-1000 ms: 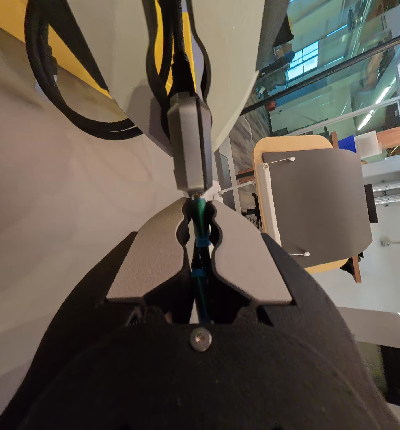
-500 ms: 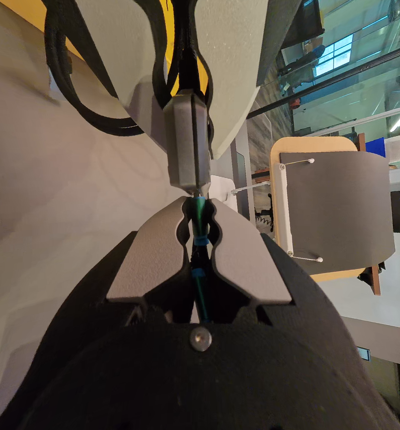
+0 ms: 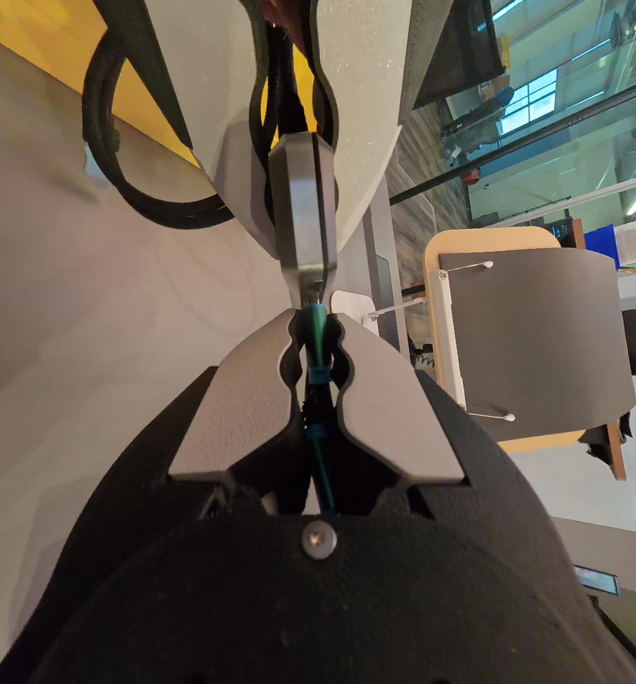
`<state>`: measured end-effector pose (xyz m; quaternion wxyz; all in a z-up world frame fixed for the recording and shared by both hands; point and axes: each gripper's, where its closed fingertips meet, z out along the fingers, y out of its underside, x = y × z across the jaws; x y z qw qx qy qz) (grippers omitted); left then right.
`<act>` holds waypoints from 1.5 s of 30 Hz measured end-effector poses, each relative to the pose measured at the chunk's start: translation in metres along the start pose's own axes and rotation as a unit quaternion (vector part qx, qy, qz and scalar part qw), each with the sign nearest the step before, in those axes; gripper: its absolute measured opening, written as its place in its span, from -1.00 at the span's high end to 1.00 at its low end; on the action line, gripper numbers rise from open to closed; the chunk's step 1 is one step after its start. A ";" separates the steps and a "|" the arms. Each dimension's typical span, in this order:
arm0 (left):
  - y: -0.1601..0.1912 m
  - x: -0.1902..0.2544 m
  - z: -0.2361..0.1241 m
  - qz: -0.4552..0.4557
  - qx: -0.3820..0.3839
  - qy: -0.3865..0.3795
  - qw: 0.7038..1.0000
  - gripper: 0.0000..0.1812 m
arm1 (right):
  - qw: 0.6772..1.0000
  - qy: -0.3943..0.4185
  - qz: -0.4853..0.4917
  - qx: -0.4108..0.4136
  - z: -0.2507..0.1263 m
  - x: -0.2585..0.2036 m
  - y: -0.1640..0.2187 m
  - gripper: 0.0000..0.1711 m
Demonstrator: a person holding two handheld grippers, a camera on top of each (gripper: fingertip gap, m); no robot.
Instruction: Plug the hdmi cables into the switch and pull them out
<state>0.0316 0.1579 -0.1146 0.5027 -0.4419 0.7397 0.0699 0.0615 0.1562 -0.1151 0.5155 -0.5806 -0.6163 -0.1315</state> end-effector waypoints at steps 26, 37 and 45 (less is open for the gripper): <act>-0.005 0.005 0.004 -0.021 0.000 0.011 1.000 0.75 | 0.999 -0.033 -0.010 -0.010 0.003 -0.010 0.001 0.81; -0.002 0.005 0.002 -0.039 0.006 0.021 0.999 0.75 | 0.999 -0.039 -0.002 0.000 -0.004 -0.005 0.004 0.87; 0.001 0.005 0.004 -0.025 -0.014 0.017 0.999 0.75 | 0.999 -0.038 -0.001 -0.036 -0.001 -0.007 0.009 0.87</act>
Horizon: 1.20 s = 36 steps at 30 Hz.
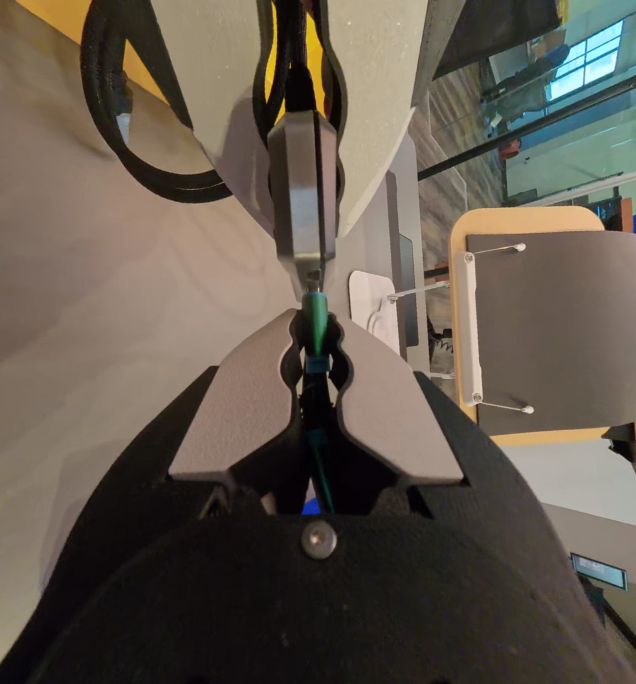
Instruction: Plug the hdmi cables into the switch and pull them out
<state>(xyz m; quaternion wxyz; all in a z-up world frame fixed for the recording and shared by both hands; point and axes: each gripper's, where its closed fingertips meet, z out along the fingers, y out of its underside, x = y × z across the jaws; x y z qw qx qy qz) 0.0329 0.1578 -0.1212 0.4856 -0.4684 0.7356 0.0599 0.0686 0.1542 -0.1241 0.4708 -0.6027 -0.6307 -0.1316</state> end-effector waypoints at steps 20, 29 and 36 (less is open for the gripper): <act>0.050 -0.061 -0.038 -0.016 -0.050 -0.088 0.995 0.76 | 0.927 -0.022 0.365 0.078 -0.119 0.079 0.113 0.88; 0.053 -0.064 -0.046 -0.012 -0.060 -0.089 0.994 0.76 | 0.844 -0.054 0.526 0.087 -0.156 0.062 0.174 0.88; 0.053 -0.059 -0.042 -0.004 -0.062 -0.083 0.995 0.76 | 0.762 -0.146 0.627 0.071 -0.134 0.014 0.205 0.88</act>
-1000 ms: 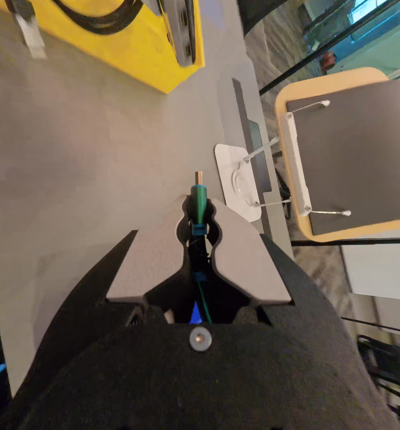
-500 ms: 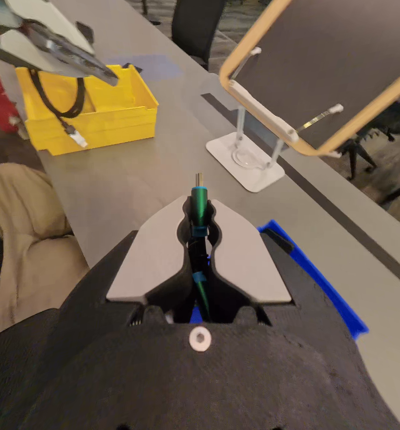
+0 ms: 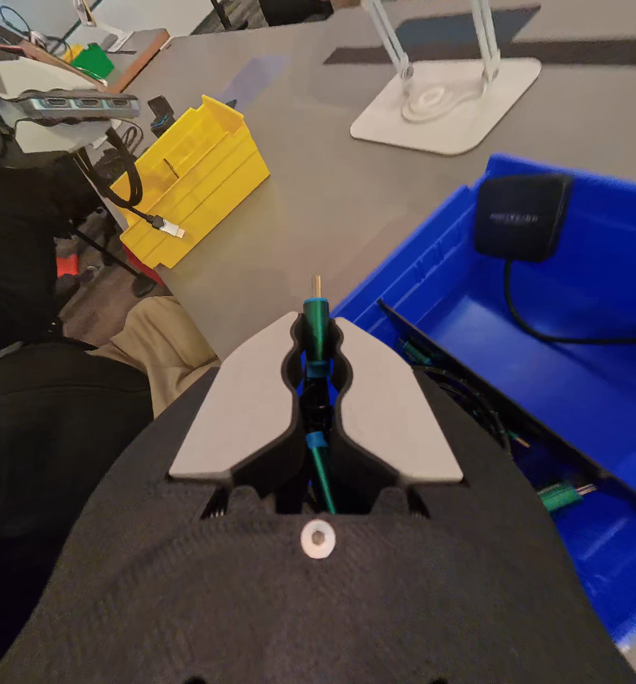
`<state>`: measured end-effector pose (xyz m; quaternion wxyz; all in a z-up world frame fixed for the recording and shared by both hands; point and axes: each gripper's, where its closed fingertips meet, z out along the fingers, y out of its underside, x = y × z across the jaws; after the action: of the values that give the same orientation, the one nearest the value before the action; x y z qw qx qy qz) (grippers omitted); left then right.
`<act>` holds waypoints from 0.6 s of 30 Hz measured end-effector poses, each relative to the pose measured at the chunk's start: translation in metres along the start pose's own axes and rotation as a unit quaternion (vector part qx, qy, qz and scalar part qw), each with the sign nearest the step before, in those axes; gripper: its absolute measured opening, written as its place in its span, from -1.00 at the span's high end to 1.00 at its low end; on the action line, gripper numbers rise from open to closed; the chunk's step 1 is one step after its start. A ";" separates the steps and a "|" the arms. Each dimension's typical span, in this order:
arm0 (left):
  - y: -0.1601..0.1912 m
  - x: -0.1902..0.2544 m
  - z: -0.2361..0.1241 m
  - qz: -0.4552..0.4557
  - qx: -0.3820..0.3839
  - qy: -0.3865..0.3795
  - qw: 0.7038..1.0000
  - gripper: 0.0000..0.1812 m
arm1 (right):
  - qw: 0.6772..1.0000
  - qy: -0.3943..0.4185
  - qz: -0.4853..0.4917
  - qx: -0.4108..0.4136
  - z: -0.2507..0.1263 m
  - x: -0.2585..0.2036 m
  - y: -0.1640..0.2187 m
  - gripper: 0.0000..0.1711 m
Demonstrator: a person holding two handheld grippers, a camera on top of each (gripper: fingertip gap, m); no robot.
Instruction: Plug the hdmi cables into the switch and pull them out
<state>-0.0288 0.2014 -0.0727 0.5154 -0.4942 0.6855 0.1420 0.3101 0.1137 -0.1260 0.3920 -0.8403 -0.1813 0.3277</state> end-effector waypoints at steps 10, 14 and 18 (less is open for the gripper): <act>0.000 0.002 0.000 0.003 0.001 0.004 1.000 0.76 | 0.994 0.064 0.067 -0.051 0.010 0.048 0.038 0.87; 0.000 0.004 0.001 0.005 0.000 0.008 1.000 0.76 | 0.981 0.153 0.054 -0.107 0.010 0.074 0.055 0.82; 0.000 0.004 0.001 0.006 -0.001 0.008 1.000 0.76 | 0.961 0.230 0.028 -0.151 0.007 0.092 0.059 0.71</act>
<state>-0.0283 0.1994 -0.0767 0.5085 -0.4920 0.6923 0.1417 0.3739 0.1318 -0.2127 0.2819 -0.9473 -0.1100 0.1054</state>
